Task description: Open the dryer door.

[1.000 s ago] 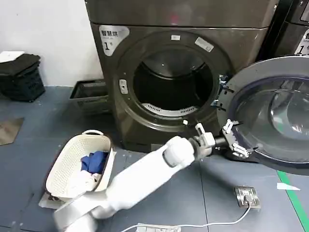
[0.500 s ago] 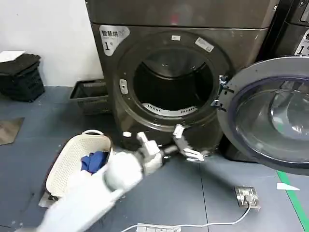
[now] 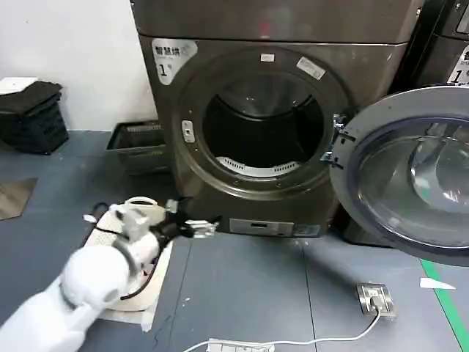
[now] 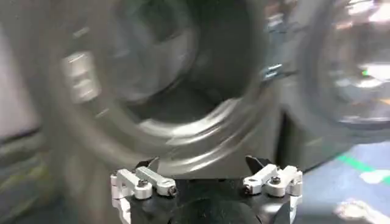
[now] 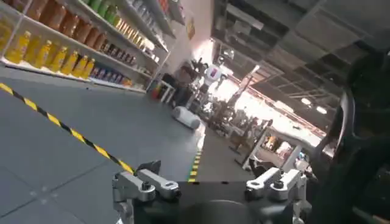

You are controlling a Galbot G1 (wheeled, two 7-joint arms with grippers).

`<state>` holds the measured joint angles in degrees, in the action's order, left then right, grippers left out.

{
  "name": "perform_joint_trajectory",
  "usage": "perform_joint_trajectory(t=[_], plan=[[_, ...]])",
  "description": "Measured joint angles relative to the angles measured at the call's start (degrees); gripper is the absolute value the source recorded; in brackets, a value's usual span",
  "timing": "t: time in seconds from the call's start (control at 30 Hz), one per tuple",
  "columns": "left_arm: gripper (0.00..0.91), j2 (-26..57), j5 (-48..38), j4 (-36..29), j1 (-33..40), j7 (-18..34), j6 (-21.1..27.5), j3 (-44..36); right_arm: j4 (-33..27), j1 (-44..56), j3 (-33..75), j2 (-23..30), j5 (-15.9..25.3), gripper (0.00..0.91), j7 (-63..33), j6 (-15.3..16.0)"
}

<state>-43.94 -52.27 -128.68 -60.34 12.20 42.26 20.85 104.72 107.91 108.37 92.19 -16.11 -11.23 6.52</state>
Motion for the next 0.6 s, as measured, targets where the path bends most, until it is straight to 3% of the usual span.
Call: perform_joint_trajectory(t=[0.6], plan=[[0.907, 3.2, -33.2, 9.1, -10.0, 24.6, 0.0, 18.8, -2.0, -1.0, -1.9, -2.4, -0.5, 0.907, 1.1, -0.6]])
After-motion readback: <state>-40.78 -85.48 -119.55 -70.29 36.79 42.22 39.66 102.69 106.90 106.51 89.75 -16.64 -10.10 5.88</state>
